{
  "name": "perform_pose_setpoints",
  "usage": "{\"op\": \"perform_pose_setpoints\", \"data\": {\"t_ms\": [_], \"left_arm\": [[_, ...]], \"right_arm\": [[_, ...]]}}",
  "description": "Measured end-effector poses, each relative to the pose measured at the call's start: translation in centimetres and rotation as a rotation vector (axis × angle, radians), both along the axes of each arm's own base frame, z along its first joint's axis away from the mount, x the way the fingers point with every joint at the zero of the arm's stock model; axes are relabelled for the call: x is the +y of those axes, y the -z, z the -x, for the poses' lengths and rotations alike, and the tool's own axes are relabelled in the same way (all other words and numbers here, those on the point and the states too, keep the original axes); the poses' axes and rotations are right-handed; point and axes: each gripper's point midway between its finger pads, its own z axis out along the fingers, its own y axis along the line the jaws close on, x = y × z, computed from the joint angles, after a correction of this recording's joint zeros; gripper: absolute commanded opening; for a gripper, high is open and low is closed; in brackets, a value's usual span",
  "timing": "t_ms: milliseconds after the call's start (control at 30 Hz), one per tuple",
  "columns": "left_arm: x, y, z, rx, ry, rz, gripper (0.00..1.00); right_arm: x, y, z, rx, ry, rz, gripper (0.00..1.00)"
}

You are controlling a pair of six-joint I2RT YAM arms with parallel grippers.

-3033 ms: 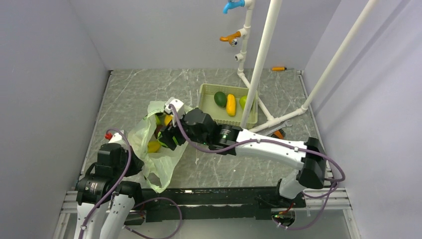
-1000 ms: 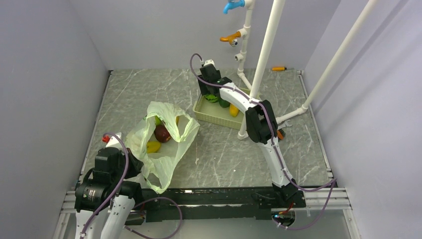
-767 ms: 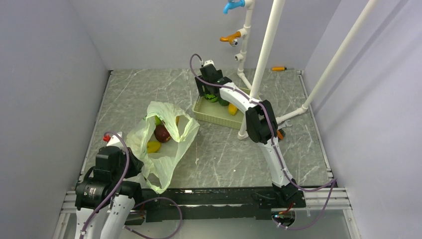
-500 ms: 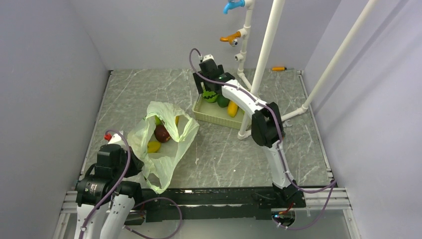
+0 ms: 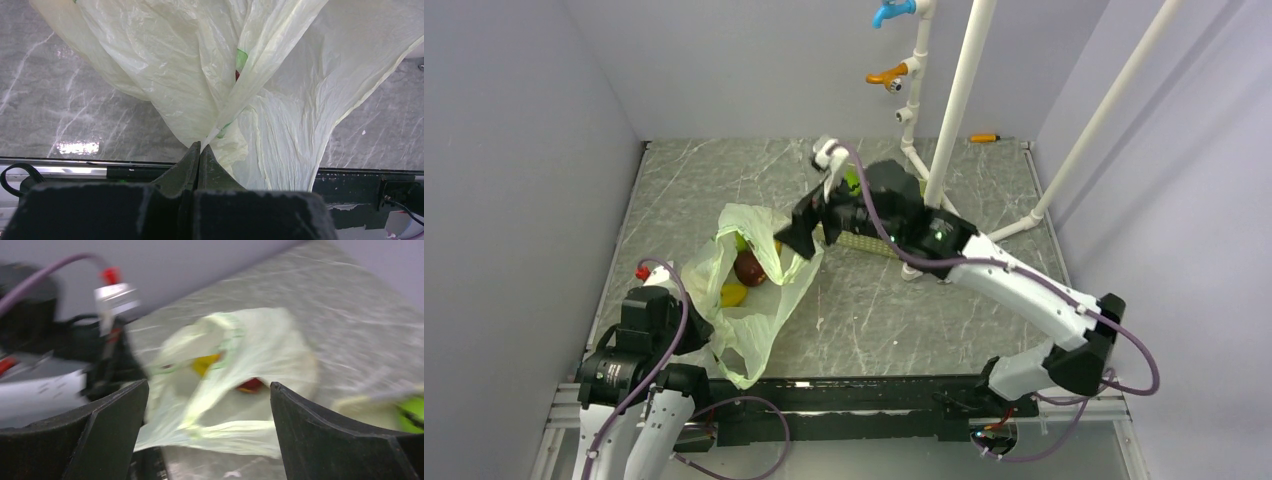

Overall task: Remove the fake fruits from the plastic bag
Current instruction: Take out the fake fruit from the plastic bag.

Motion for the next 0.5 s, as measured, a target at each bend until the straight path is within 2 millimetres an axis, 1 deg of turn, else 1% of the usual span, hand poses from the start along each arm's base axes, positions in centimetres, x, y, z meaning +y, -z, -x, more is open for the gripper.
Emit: {"op": "perform_pose_setpoints", "data": {"t_ms": [67, 100, 133, 167, 233, 300, 367, 433, 500], "left_arm": [[0.0, 0.0, 0.0, -0.001, 0.000, 0.000, 0.00], [0.0, 0.0, 0.0, -0.002, -0.001, 0.000, 0.00], [0.0, -0.1, -0.1, -0.003, -0.001, 0.000, 0.00], [0.0, -0.1, -0.1, -0.005, 0.000, 0.000, 0.00], [0.0, -0.1, -0.1, -0.005, 0.000, 0.000, 0.00], [0.0, -0.1, -0.2, -0.009, 0.000, 0.001, 0.00], [0.0, -0.2, -0.3, -0.014, 0.000, 0.002, 0.00], [0.0, -0.3, -0.4, -0.019, 0.000, 0.002, 0.00], [-0.1, -0.3, -0.4, -0.019, 0.000, 0.003, 0.00]], "right_arm": [[0.9, 0.0, 4.0, 0.005, -0.148, -0.061, 0.89], [1.6, 0.4, 5.7, 0.018, -0.214, -0.076, 0.87], [2.4, 1.1, 7.2, 0.033, -0.271, -0.081, 0.81], [3.5, 2.0, 8.3, 0.056, -0.318, -0.075, 0.75], [5.7, 4.5, 9.7, 0.104, -0.384, -0.043, 0.64], [7.2, 7.3, 10.5, 0.149, -0.418, 0.003, 0.58], [8.6, 10.9, 10.9, 0.196, -0.434, 0.070, 0.56], [9.9, 14.2, 10.8, 0.225, -0.435, 0.135, 0.52], [10.8, 16.7, 10.4, 0.231, -0.419, 0.191, 0.49]]}}
